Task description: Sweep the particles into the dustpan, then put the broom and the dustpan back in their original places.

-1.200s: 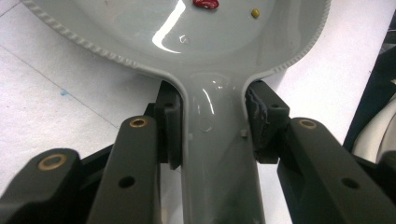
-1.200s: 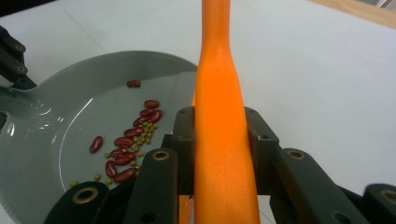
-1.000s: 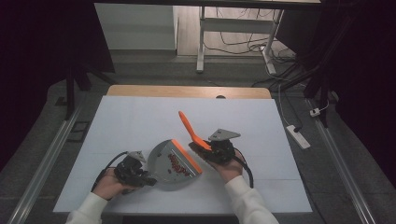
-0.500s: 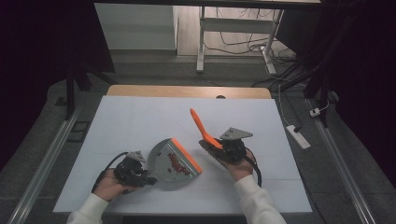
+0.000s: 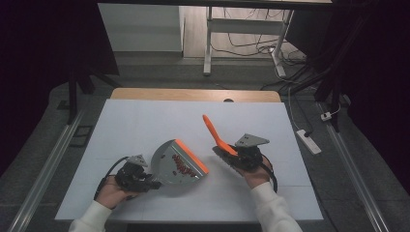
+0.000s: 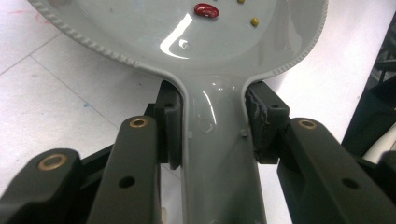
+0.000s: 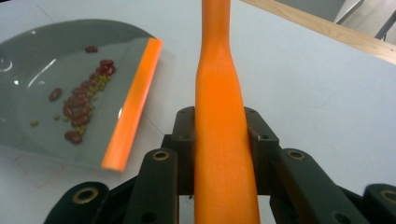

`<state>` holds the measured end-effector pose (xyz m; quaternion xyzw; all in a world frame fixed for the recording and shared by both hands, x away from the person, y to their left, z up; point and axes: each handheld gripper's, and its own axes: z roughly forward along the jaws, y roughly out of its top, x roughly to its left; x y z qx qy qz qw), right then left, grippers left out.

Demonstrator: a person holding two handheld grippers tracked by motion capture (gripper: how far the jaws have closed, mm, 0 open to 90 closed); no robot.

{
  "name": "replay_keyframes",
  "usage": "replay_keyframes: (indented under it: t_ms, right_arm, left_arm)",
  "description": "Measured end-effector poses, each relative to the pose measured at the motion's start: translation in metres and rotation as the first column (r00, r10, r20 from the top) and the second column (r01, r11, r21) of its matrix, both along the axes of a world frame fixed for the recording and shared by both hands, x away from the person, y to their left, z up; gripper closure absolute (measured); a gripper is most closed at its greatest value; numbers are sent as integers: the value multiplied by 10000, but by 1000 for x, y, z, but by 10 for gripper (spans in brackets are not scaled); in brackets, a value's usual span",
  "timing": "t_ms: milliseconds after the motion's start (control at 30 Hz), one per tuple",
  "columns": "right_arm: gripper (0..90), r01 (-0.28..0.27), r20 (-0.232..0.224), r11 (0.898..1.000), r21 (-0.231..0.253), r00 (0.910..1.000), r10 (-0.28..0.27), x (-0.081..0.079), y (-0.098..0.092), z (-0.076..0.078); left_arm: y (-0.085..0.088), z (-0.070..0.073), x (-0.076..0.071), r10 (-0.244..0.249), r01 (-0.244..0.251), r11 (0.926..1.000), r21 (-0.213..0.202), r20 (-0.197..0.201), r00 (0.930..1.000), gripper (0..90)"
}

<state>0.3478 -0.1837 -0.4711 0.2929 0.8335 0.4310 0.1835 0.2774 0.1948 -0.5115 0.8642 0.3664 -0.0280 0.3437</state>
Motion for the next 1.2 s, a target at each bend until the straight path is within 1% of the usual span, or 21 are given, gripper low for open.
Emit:
replay_keyframes:
  t_ms: [267,467,533,600,667,767,867,967,1200]
  right_arm:
    - [704,74,-35,9999,71,10000,-73,-5,-13,2]
    - [704,54,13,9999,123,10000,-54,-9,-23,4]
    - [704,34,-71,9998,219,10000,-32,-12,-25,4]
    - [704,-82,-189,9993,352,9998,88,-13,-27,4]
    - [704,-218,-197,9987,456,9995,228,-16,-30,4]
    - [704,-238,-115,9990,391,9996,243,-19,-34,5]
    - [704,-179,-136,9991,391,9997,184,-21,-39,5]
    - [704,-99,-179,9992,393,9998,106,-23,-44,4]
    - [704,61,-232,9988,477,9997,-50,-27,-54,5]
  left_arm:
    - [4,2,0,499,-498,9986,-158,46,9987,619]
    - [7,3,-2,907,-903,9953,-338,83,9958,619]
    - [8,3,-3,999,-996,9944,-346,65,9950,618]
    - [9,2,-3,1048,-1046,9940,-335,46,9945,619]
    - [10,3,-4,1071,-1068,9938,-312,56,9942,618]
    - [10,3,-5,1177,-1173,9925,-357,101,9930,618]
    - [10,4,-5,1220,-1212,9917,-439,161,9924,618]
    - [11,4,-6,1311,-1300,9906,-429,232,9911,618]
    - [15,2,-10,1773,-1751,9824,-655,292,9837,618]
